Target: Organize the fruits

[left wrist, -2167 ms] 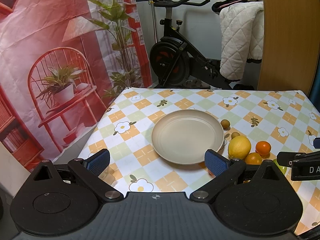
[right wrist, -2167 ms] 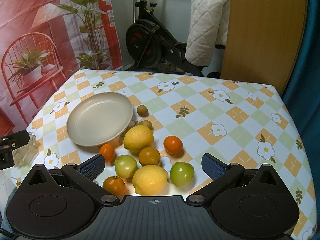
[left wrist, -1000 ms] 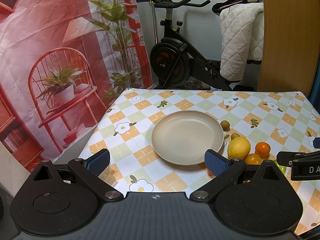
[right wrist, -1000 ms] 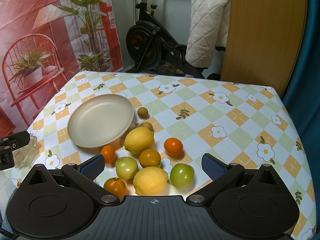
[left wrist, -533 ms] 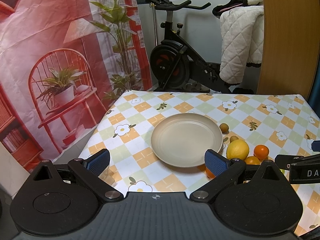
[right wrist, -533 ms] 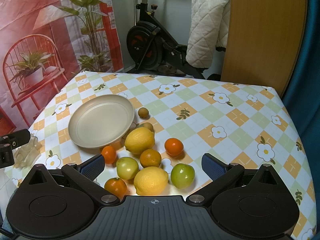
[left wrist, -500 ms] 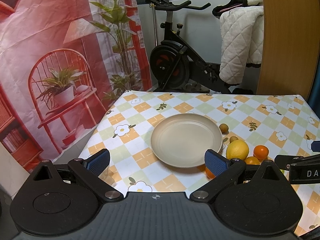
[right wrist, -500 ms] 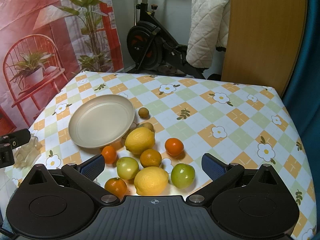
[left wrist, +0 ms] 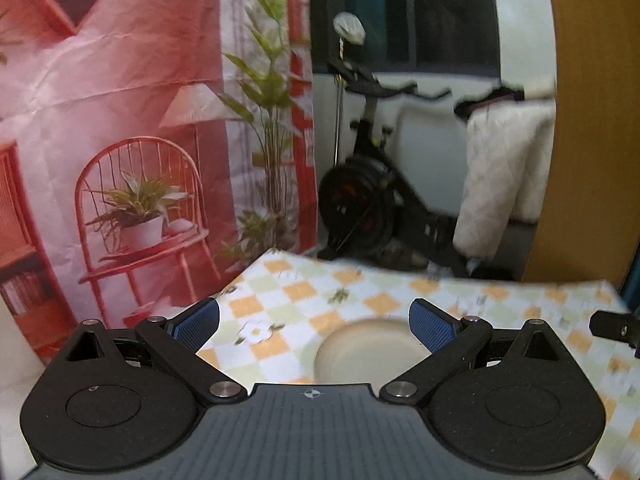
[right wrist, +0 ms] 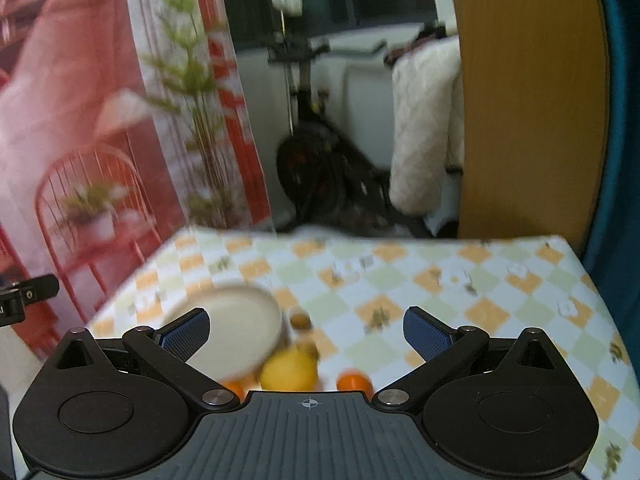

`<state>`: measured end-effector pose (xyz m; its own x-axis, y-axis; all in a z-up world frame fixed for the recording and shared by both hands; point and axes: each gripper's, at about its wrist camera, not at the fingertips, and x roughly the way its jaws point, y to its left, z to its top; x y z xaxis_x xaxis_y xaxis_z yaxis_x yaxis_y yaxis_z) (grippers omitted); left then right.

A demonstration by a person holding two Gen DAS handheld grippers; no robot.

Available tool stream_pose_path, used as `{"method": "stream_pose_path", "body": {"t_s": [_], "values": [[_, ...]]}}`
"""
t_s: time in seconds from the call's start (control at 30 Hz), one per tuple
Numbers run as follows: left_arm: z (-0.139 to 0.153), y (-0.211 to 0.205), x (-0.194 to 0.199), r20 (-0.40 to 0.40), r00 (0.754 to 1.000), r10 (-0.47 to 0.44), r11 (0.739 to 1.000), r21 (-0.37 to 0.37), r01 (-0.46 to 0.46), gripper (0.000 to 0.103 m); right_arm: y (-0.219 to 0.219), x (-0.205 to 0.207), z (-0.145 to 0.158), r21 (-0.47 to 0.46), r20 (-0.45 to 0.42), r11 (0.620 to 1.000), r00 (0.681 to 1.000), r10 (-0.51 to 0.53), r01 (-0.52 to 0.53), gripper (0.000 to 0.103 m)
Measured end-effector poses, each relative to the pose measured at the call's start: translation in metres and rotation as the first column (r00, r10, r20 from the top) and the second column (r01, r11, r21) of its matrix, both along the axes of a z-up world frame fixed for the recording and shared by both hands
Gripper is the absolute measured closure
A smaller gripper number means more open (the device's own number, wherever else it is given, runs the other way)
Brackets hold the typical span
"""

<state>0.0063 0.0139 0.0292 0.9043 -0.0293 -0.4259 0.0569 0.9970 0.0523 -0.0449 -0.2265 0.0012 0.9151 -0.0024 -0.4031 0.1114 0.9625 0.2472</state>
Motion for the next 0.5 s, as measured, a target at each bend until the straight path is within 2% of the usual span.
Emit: {"method": "stream_pose_path", "body": {"t_s": [0.07,0.2,0.37,0.5], "values": [[0.001,0.003,0.001,0.032,0.999,0.012,0.999,-0.053,-0.01,0.001,-0.004,0.002,0.004,-0.004,0.058,1.0,0.998,-0.004,0.005,0.0],[0.002,0.006,0.005,0.085,0.996,0.035,0.99,-0.136,-0.023,0.001,-0.01,0.014,0.007,-0.028,0.089,0.999,0.996,-0.012,0.014,0.0],[0.0,-0.004,0.016,0.081,0.996,0.023,0.996,-0.086,-0.016,0.001,-0.011,0.03,0.01,-0.018,0.084,1.0,0.996,0.007,-0.005,0.0],[-0.006,-0.007,0.023,0.056,0.998,-0.013,0.996,-0.09,0.018,0.001,-0.005,0.04,0.006,-0.03,0.067,0.999,0.997,0.031,-0.029,0.0]]}}
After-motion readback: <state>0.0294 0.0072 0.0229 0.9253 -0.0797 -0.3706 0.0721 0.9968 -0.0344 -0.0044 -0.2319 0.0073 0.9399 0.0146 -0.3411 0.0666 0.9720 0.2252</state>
